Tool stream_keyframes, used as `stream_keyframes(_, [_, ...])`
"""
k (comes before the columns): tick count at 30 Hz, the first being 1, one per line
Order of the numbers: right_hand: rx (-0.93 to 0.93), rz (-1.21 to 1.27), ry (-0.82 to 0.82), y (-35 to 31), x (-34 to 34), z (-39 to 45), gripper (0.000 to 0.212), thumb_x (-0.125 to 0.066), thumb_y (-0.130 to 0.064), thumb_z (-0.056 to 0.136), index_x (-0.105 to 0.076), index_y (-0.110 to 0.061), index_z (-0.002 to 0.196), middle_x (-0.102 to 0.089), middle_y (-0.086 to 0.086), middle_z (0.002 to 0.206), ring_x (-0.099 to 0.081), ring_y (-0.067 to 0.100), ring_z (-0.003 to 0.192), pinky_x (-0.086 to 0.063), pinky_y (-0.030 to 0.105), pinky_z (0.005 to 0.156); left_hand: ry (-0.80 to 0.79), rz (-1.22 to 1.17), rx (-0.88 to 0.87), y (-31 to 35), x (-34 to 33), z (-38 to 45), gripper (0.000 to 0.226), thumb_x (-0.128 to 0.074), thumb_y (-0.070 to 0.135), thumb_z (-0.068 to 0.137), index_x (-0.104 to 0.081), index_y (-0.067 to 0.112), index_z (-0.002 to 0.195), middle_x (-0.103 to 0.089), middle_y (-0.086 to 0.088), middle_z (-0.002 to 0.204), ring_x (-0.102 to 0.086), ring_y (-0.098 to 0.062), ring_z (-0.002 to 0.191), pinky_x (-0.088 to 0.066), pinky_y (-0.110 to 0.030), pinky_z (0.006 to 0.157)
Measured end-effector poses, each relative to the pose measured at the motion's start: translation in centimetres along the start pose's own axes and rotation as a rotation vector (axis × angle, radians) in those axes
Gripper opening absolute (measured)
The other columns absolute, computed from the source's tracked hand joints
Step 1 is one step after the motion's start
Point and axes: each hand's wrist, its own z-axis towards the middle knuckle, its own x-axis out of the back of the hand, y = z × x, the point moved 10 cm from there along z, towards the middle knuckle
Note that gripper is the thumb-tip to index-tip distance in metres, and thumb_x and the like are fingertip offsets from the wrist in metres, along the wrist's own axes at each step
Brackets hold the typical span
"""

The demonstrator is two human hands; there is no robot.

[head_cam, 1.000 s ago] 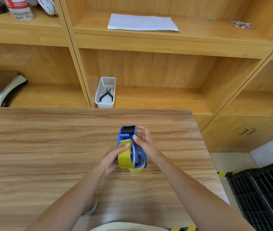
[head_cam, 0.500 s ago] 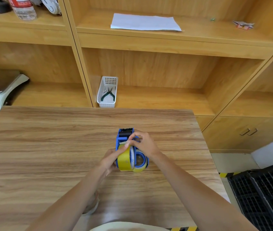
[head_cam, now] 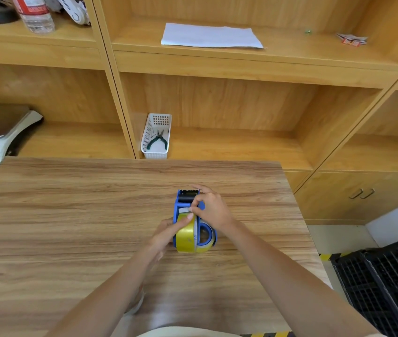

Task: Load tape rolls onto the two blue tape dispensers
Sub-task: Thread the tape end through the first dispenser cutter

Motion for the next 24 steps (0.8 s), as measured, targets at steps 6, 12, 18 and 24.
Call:
stream_keyframes(6, [0.026,-0.029,-0.031,-0.6,0.4,0.1,0.012,-0.065,-0.014,0.085,-0.064,-0.016,0.073,-0.049,-0.007,0.146,-0.053,0.009,0.127,-0.041,0.035,0.102,-0.074,-0.023,0.038,-0.3,-0.5,-0.3,0.049,-0.077,0.05,0.074,-0.076,0.012,0.105,-0.076,-0.013,0.105,-0.071,-0.025,0.101,-0.054,-0.042,0.094])
stream_keyframes(12, [0.089,-0.072,-0.055,-1.5,0.0,-0.3,0.011,-0.059,-0.014,0.089,-0.06,-0.01,0.079,-0.042,-0.008,0.149,-0.056,0.01,0.12,-0.042,0.032,0.083,-0.158,-0.058,0.038,-0.5,-0.8,-0.7,0.037,-0.077,0.044,0.078,-0.076,0.014,0.1,-0.077,-0.006,0.095,-0.073,-0.016,0.087,-0.056,-0.034,0.076])
stream_keyframes(18, [0.089,-0.088,-0.004,-2.1,0.0,-0.7,0.01,-0.05,-0.012,0.091,-0.051,-0.01,0.082,-0.044,-0.012,0.144,-0.061,0.017,0.079,-0.04,0.034,0.071,-0.204,-0.116,0.049,-0.2,-1.1,-0.9,0.035,-0.072,0.027,0.08,-0.071,0.008,0.109,-0.075,-0.01,0.105,-0.071,-0.024,0.1,-0.057,-0.046,0.085])
stream_keyframes(24, [0.111,-0.122,-0.009,-2.5,0.3,-0.6,0.005,-0.044,-0.012,0.095,-0.049,-0.012,0.095,-0.051,-0.004,0.134,-0.055,0.013,0.086,-0.037,0.033,0.072,-0.298,-0.01,0.062,-1.0,-0.8,-0.7,0.071,-0.092,0.034,0.06,-0.064,0.01,0.121,-0.071,-0.014,0.119,-0.067,-0.031,0.111,-0.054,-0.048,0.092])
